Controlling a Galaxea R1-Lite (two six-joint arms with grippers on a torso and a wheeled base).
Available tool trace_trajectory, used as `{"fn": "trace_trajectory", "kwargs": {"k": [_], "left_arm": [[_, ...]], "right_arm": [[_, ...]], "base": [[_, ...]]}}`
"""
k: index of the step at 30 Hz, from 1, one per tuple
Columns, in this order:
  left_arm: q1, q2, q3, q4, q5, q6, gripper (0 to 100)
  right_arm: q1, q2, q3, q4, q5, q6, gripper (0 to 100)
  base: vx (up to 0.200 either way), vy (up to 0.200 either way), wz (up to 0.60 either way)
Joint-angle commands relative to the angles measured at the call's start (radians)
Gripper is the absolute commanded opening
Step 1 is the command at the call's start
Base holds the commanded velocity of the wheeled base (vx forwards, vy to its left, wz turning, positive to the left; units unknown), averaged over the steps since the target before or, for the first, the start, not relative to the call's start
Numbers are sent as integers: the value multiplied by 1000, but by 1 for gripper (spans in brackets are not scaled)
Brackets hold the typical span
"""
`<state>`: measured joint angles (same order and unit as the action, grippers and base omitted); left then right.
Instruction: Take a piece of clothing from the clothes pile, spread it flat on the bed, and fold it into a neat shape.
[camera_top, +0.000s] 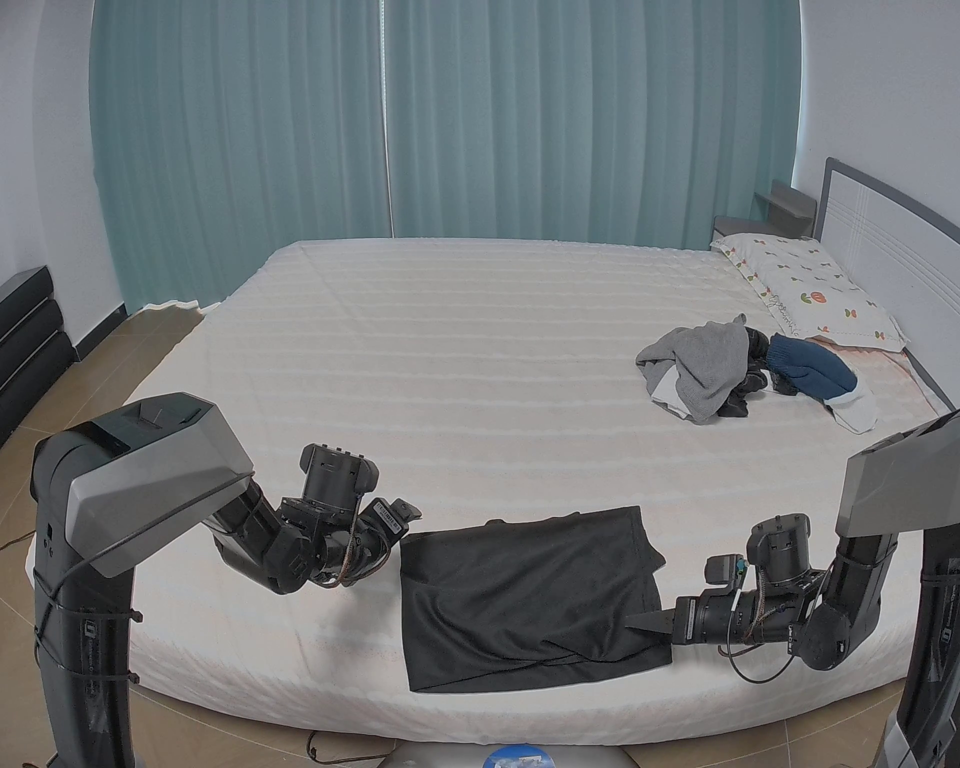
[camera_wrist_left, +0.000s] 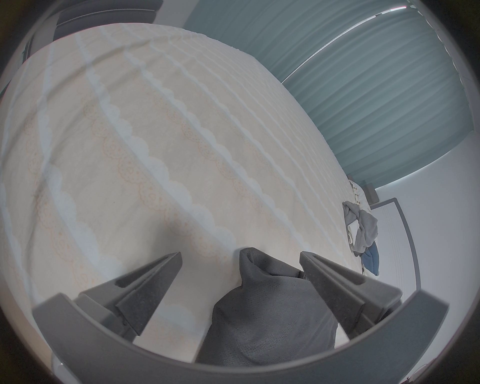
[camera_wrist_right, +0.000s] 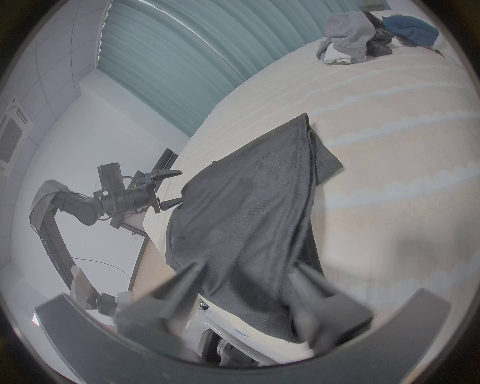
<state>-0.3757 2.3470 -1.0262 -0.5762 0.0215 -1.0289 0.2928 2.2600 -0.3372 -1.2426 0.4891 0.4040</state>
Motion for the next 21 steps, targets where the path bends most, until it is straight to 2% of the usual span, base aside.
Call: {"fn": "trace_trajectory", "kwargs": {"k": [1, 7, 13, 21], "left_arm": [[0, -2, 0, -1, 0, 0, 100], [0, 0, 0, -1, 2, 0, 100], [0, 0, 0, -1, 2, 0, 100], [0, 0, 0, -1, 0, 0, 100]], "right_arm": [[-27, -17, 37, 2, 0, -45, 0], [-60, -36, 53, -6, 2, -76, 0], [-84, -80, 76, 0, 48, -79, 0], [-103, -66, 90, 3, 49, -122, 0]], "base": [[0, 0, 0], [0, 0, 0], [0, 0, 0], [0, 0, 0]]}}
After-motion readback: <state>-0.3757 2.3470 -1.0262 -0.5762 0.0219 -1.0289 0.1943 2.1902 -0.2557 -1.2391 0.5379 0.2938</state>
